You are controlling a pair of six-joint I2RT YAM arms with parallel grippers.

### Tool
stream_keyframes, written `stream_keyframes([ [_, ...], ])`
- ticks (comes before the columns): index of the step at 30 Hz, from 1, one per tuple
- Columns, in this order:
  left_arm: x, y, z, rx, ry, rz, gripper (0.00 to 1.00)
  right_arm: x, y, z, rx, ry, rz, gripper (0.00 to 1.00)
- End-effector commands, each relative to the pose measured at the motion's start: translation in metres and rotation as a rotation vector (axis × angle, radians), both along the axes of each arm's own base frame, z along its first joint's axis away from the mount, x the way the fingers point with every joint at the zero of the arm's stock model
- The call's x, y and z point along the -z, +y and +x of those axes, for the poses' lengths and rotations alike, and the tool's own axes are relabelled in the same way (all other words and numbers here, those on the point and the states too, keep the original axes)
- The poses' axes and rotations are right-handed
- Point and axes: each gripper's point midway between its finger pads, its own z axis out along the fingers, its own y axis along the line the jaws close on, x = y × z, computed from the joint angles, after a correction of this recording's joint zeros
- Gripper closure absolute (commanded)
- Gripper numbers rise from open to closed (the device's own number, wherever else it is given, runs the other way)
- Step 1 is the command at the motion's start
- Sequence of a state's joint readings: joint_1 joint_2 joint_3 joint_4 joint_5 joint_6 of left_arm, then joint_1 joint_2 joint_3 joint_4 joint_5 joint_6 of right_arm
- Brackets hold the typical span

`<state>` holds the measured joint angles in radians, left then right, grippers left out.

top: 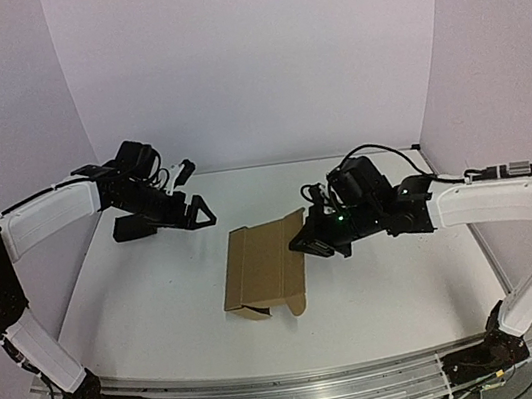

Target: Fold the paper box

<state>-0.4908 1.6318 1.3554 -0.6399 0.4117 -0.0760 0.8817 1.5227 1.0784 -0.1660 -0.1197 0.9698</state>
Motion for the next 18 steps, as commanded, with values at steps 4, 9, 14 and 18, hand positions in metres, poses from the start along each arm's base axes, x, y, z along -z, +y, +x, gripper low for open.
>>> stream_keyframes([
  [4,0.005,-0.005,-0.017,0.034,0.038,-0.072,0.0,0.002,0.044,0.0,-0.077,0.012,-0.048,1.0],
  [9,0.035,0.003,-0.026,-0.003,0.097,-0.046,0.0,0.005,0.086,0.006,-0.132,0.0,-0.029,1.0],
  [14,0.053,0.007,-0.027,-0.019,0.102,-0.027,0.0,0.034,0.106,0.015,-0.16,0.034,-0.037,1.0],
  [18,0.069,0.012,-0.032,-0.022,0.105,-0.005,0.02,0.064,0.106,0.017,-0.165,0.093,-0.043,1.0],
])
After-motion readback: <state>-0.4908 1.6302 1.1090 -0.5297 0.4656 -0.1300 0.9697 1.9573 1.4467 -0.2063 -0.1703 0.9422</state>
